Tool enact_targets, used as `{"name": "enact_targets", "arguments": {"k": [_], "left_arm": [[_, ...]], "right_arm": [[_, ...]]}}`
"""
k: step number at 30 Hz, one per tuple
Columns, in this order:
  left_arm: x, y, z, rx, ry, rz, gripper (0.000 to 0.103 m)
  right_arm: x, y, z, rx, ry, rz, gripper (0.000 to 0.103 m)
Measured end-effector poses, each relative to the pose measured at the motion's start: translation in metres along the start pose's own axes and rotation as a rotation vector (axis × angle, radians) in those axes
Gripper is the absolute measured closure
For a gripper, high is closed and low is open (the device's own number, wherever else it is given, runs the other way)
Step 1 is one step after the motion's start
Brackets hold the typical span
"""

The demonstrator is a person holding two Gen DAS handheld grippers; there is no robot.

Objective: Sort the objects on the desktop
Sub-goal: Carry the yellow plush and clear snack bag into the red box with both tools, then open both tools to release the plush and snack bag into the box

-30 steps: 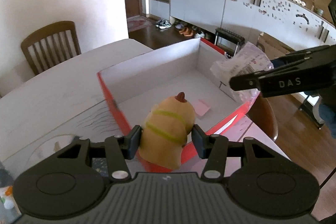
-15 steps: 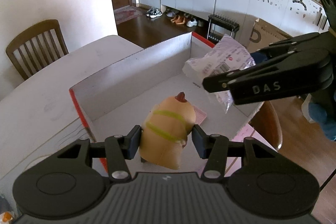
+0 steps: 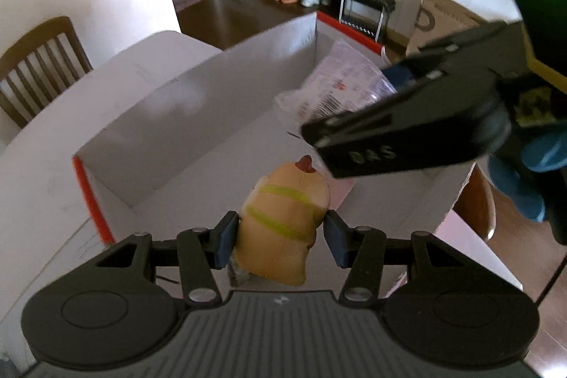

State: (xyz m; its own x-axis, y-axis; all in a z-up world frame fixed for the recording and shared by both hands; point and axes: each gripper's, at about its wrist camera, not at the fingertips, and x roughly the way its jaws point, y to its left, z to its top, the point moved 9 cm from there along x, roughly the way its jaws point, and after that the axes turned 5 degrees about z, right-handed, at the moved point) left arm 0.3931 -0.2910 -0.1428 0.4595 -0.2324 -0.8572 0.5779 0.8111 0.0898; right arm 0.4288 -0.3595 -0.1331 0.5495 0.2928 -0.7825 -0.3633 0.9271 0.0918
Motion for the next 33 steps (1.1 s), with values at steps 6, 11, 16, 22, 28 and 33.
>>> {"name": "enact_targets", "arguments": {"k": [6,11,16,22,28,33], "left_arm": [[0.015,0.002,-0.004,0.003,0.062,-0.029,0.051],[0.024,0.001,-0.009,0.027,0.097,-0.035,0.051],[0.030,-0.001,-0.010,0.053,0.129,-0.038,0.051],[0.036,0.003,-0.016,0.052,0.156,-0.045,0.051],[0.037,0.006,-0.022,0.030,0.174,-0.059,0.047],[0.030,0.011,-0.025,0.008,0.162,-0.058,0.039]], "right_arm": [[0.023,-0.003,0.006,-0.018,0.034,-0.005,0.041],[0.043,-0.001,0.001,-0.019,0.106,0.008,0.041],[0.054,0.002,-0.003,-0.039,0.163,-0.003,0.041],[0.067,0.001,-0.012,-0.015,0.251,-0.005,0.041],[0.069,0.001,-0.011,-0.011,0.262,0.002,0.038],[0.064,0.000,-0.009,0.002,0.241,0.009,0.035]]}}
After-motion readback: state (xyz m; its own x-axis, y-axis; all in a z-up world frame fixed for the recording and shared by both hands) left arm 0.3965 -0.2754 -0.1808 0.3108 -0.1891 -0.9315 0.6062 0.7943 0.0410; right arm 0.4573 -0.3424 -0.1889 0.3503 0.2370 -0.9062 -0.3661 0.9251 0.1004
